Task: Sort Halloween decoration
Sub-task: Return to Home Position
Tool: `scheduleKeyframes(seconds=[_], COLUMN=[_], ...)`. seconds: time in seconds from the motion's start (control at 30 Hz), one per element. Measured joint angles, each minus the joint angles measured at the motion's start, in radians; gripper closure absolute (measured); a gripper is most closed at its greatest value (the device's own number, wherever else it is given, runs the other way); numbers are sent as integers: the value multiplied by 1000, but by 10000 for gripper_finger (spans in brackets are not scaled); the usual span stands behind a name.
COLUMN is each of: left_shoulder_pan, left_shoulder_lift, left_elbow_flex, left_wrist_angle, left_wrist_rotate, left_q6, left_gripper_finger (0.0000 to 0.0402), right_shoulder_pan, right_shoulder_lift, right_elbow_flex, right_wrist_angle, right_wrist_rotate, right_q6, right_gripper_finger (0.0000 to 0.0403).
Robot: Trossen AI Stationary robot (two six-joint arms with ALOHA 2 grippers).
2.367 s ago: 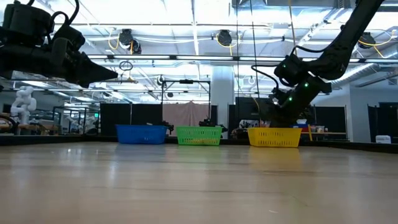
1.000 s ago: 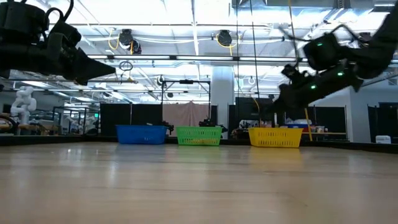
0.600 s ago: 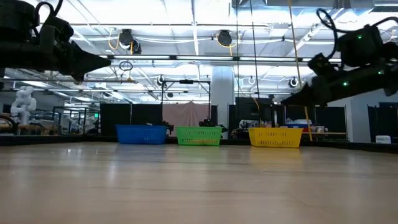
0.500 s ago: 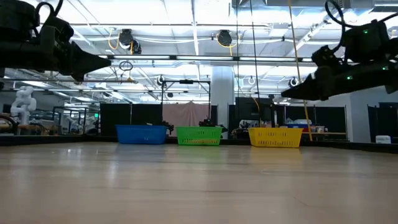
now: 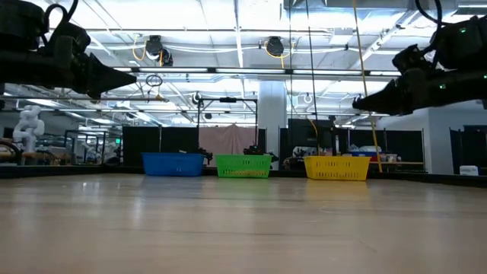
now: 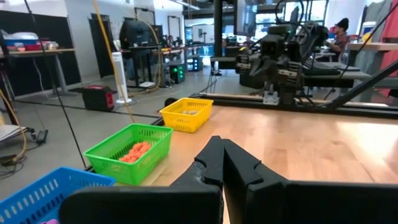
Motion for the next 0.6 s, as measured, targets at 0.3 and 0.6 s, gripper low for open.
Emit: scheduleKeyframes(seconds=[0.3,0.6], left_shoulder_pan=[0,0], left_shoulder_lift=[0,0], left_elbow_flex=[0,0], left_wrist_angle=[0,-9], left_wrist_rotate=[-6,-52], left_q6=[2,0], left_gripper_finger=[402,402], right_shoulder_pan=[100,139], right_shoulder_lift=[-195,-349], right_elbow_flex=[-1,-2], right_wrist_angle=[-87,-224], right_wrist_rotate=[220,232], right_q6=[-31,-18], right_gripper_finger=[403,403])
